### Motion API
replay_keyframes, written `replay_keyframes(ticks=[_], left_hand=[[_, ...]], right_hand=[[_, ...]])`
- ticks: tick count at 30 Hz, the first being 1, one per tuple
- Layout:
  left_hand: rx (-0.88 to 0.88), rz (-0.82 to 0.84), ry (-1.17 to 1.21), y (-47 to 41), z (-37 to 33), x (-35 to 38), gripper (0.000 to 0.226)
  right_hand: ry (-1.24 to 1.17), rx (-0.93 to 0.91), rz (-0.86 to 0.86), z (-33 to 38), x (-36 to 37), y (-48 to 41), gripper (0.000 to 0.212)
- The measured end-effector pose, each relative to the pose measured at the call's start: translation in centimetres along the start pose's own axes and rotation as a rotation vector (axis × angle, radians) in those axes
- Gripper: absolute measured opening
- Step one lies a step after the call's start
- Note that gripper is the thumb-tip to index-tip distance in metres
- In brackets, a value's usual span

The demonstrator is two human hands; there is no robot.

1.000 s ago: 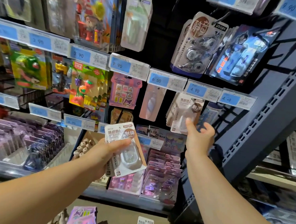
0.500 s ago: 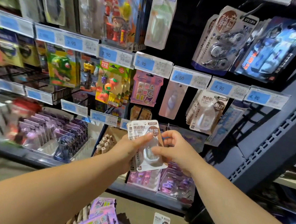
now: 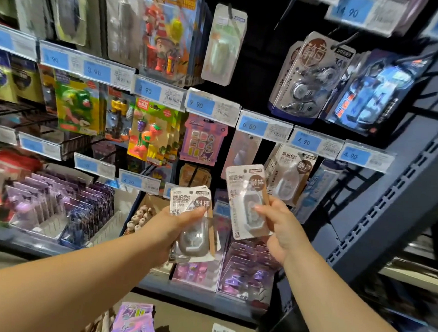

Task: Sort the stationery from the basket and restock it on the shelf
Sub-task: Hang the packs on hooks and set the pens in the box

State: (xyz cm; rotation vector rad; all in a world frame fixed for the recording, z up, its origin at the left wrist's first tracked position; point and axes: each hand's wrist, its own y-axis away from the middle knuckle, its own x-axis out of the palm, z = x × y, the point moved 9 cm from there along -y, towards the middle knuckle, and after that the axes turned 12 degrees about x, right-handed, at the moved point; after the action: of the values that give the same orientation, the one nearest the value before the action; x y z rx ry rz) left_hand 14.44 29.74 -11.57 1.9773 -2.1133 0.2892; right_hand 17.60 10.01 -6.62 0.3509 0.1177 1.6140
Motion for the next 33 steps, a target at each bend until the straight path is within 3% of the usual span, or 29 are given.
replay_keyframes(ticks=[2,6,9,14,18,22,28,31,33], left_hand=[[-0.008,-0.025,-0.018,-0.1,0.1,-0.6,0.052],[0.005,-0.024,0.003,0.0,-0.2,-0.6,0.037],[0.024,-0.008,0.005,0.1,-0.4,-0.3,0.037],[0.032,0.002,-0.032,0.4,-0.6,0.1,0.060],[0.007,-0.011,-0.033,0.6,-0.4,0.2,0.040],[0.002,-0.029,-0.053,0.4,-0.5,-0.4,0.049],[0.005,-0.021,-0.020,0.3,-0.6,-0.4,0.030],[0.011,-0.033,-0.032,0.2,-0.5,-0.7,0.040],[0.014,-0.025,-0.047,0.1,-0.6,-0.6,0.043]], right_hand=[[-0.064,-0.059,-0.064,0.8,-1.7,0.0,0.022],[-0.237,-0.176,-0.201,2.1,-5.3,0.3,0.019],[-0.303,-0.219,-0.253,2.8,-6.8,0.3,0.020],[-0.298,-0.250,-0.338,3.8,-8.0,-0.4,0.023],[-0.303,-0.261,-0.374,3.9,-8.1,-0.8,0.022],[-0.329,-0.279,-0.385,3.9,-7.9,-1.1,0.024],[-0.399,-0.294,-0.476,3.6,-8.3,-1.2,0.019],[-0.364,-0.273,-0.510,3.3,-8.4,-1.9,0.020],[-0.335,-0.240,-0.515,3.3,-8.1,-2.3,0.034]])
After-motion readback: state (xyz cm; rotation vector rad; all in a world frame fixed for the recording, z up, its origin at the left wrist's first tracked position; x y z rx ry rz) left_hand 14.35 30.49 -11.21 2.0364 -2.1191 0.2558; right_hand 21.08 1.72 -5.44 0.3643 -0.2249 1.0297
